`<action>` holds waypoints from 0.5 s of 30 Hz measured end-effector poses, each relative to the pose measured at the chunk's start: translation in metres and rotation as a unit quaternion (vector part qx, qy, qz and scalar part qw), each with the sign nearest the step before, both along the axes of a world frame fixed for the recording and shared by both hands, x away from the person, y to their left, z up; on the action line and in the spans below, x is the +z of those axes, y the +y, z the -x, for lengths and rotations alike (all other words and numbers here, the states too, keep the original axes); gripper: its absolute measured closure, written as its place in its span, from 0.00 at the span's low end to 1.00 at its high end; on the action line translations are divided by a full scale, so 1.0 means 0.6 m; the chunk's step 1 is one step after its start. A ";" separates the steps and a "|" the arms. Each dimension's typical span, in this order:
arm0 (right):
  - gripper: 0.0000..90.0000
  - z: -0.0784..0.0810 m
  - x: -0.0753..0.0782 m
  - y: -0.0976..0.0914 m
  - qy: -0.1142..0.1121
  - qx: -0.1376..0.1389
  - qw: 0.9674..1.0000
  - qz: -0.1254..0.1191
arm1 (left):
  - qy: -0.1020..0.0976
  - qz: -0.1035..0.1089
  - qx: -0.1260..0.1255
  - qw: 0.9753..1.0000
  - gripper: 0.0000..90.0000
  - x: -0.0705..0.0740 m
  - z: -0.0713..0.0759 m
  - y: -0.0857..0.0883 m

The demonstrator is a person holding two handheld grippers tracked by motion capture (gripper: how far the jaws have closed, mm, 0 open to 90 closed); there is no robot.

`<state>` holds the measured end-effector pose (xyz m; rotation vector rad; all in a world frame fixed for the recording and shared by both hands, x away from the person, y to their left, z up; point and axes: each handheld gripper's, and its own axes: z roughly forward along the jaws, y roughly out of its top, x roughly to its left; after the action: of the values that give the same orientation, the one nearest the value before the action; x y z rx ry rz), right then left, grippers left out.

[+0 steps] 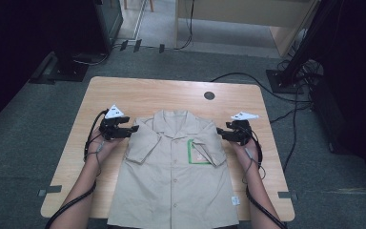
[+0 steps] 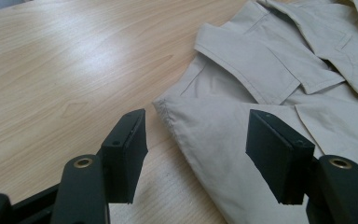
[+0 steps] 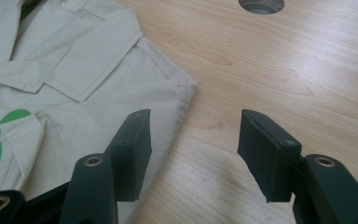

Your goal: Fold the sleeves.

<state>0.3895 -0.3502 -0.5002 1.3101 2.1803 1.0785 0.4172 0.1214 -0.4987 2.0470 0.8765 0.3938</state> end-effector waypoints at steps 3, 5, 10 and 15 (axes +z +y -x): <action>0.50 -0.001 -0.001 0.001 -0.001 0.005 1.000 0.000 | 0.000 0.001 0.002 1.000 0.43 -0.001 -0.002 -0.006; 0.50 -0.002 -0.002 0.002 -0.001 0.008 1.000 0.001 | 0.001 0.002 0.003 1.000 0.42 -0.002 -0.003 -0.008; 0.51 -0.005 -0.002 0.006 -0.001 0.010 1.000 -0.001 | -0.001 -0.005 0.000 1.000 0.42 -0.007 -0.006 -0.016; 0.51 -0.010 -0.003 0.011 -0.001 0.010 1.000 0.001 | -0.003 -0.003 0.001 1.000 0.42 -0.011 -0.008 -0.020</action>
<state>0.3957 -0.3438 -0.5021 1.2882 2.1967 1.0852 0.4219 0.1097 -0.5056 2.0494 0.8756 0.4041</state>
